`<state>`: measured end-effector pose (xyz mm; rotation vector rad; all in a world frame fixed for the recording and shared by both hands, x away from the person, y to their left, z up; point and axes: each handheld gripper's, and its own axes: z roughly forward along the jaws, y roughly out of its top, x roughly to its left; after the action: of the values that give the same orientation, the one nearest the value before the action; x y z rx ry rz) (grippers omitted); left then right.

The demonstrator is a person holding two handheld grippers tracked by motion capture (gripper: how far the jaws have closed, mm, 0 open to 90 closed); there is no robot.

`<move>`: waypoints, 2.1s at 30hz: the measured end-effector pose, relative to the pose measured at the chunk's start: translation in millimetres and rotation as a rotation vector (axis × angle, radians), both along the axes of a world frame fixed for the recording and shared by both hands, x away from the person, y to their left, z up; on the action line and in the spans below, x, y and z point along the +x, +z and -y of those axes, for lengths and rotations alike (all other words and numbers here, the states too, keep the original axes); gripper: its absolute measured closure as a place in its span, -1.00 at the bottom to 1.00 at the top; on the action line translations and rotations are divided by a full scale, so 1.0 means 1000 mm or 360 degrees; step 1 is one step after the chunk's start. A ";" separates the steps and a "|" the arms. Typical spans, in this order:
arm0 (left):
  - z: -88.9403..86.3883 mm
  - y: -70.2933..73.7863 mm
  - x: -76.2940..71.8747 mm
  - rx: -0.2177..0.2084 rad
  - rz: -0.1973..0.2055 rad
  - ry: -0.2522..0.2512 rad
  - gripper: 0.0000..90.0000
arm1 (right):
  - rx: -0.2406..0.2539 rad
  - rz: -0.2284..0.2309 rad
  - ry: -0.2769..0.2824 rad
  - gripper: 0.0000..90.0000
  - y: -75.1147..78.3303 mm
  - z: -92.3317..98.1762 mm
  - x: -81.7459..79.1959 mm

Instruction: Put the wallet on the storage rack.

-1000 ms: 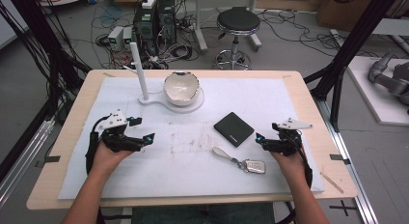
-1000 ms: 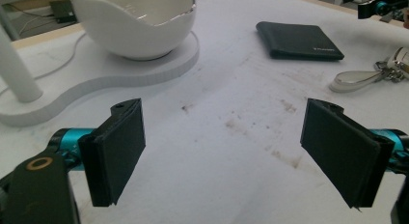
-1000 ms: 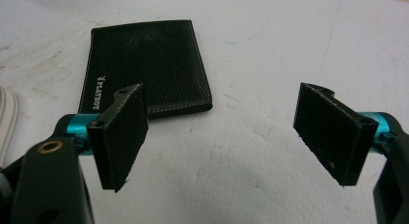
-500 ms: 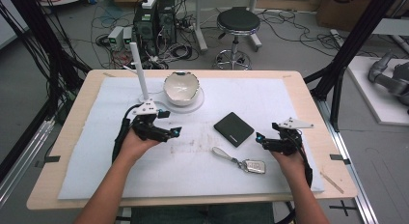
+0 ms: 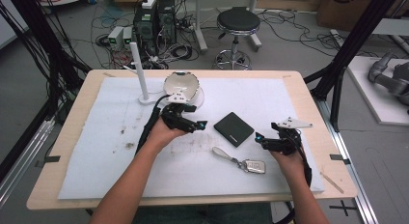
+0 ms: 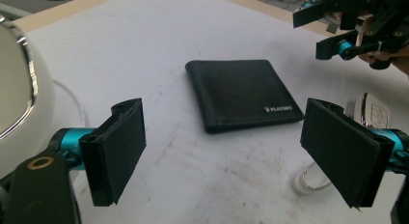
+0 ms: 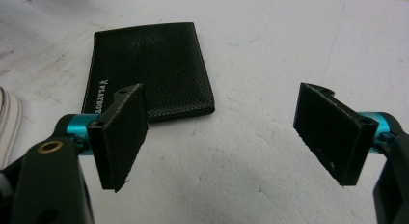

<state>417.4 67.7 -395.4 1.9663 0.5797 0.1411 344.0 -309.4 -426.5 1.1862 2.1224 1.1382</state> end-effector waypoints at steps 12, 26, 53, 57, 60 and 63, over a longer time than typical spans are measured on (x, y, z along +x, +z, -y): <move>0.044 0.004 0.021 0.0037 -0.0042 -0.0089 -0.64 | 0.0005 -0.0017 0.0013 -0.56 0.000 -0.001 0.000; 0.080 -0.025 0.048 0.0173 -0.0139 -0.0132 -0.64 | -0.0003 -0.0014 0.0019 -0.56 -0.001 -0.001 0.001; 0.105 -0.052 0.059 0.0344 -0.0203 -0.0113 -0.52 | -0.0007 -0.0022 0.0034 -0.56 -0.001 -0.001 0.000; 0.101 -0.052 0.057 0.0293 -0.0248 -0.0135 -0.13 | -0.0013 -0.0019 0.0031 -0.56 -0.001 0.000 0.000; 0.099 -0.051 0.057 0.0263 -0.0287 -0.0113 0.01 | -0.0013 -0.0021 0.0027 -0.56 -0.001 0.000 0.000; 0.091 -0.055 0.058 0.0185 -0.0316 -0.0107 0.28 | -0.0011 -0.0023 0.0034 -0.56 -0.001 -0.001 -0.002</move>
<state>475.6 -22.9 -450.5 2.1252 0.6453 -0.0647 342.5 -308.7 -427.7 1.1748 2.1531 1.1341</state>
